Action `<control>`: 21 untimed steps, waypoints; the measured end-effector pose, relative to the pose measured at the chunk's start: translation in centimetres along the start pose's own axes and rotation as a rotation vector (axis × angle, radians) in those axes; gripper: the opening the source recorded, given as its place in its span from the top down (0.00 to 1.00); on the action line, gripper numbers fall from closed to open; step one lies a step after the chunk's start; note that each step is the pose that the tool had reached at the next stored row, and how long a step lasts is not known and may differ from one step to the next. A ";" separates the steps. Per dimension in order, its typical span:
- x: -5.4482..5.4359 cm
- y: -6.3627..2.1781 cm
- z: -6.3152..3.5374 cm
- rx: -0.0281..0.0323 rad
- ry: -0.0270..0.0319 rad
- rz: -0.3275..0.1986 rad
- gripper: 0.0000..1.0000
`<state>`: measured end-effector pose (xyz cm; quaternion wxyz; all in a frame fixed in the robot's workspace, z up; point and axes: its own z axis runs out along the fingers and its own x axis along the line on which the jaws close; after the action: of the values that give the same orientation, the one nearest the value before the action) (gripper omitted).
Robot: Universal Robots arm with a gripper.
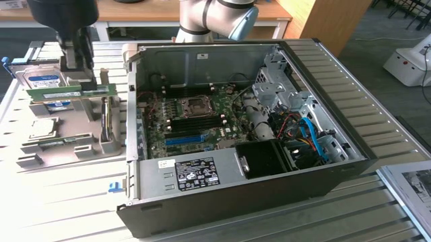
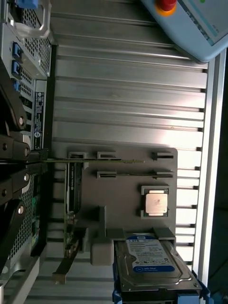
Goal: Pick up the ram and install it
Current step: 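Pick up the ram and move it above insertion slot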
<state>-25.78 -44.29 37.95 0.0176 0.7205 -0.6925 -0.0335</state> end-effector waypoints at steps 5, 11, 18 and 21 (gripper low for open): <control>0.1 -1.48 -0.11 -0.0027 -0.0001 0.000 0.88; 0.1 -3.15 -0.24 -0.0060 -0.0002 0.000 0.88; 0.2 -4.97 -0.37 -0.0092 -0.0003 0.000 0.88; 0.2 -5.73 -0.42 -0.0105 -0.0004 0.000 0.88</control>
<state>-20.03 -44.29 37.96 0.0212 0.7203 -0.6923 -0.0373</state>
